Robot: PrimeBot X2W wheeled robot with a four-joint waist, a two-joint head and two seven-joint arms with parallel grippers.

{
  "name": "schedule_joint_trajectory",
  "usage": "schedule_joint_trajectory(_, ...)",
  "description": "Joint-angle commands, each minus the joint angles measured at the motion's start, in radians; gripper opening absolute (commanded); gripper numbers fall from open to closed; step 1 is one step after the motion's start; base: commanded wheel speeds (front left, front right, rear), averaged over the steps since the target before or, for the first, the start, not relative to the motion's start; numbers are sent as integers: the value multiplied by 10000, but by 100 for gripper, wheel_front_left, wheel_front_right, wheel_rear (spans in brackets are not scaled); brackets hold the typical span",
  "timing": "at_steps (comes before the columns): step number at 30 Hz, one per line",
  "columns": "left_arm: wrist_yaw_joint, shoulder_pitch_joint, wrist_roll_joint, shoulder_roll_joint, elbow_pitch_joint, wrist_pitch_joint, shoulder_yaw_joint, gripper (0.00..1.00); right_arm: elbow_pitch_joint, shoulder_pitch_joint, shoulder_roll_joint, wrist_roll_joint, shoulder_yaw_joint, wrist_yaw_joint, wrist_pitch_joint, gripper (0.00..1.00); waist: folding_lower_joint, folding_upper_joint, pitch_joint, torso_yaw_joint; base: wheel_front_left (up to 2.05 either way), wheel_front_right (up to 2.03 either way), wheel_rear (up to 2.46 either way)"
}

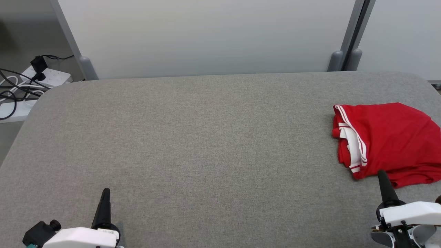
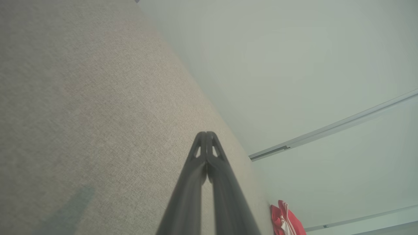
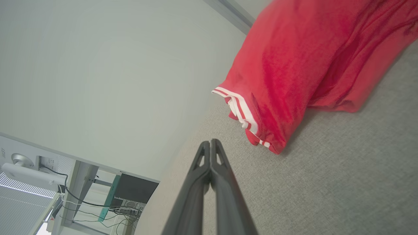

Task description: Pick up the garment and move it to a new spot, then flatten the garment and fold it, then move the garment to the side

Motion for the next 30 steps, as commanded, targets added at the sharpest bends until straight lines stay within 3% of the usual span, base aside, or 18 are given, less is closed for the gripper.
schedule_joint_trajectory(1, -97, -555, -321, 193, -288, 50, 228, 0, -431, -116, -64, 328, 105, 31, 93, 0, -1, 0, 6, 7, 0, 0, 0)
schedule_joint_trajectory(30, -306, -822, -3630, 222, -505, 856, 335, 0, -1114, 117, 94, 3536, -172, 41, 898, 0, -1, 0, 113, 127, 0, 0, 0)
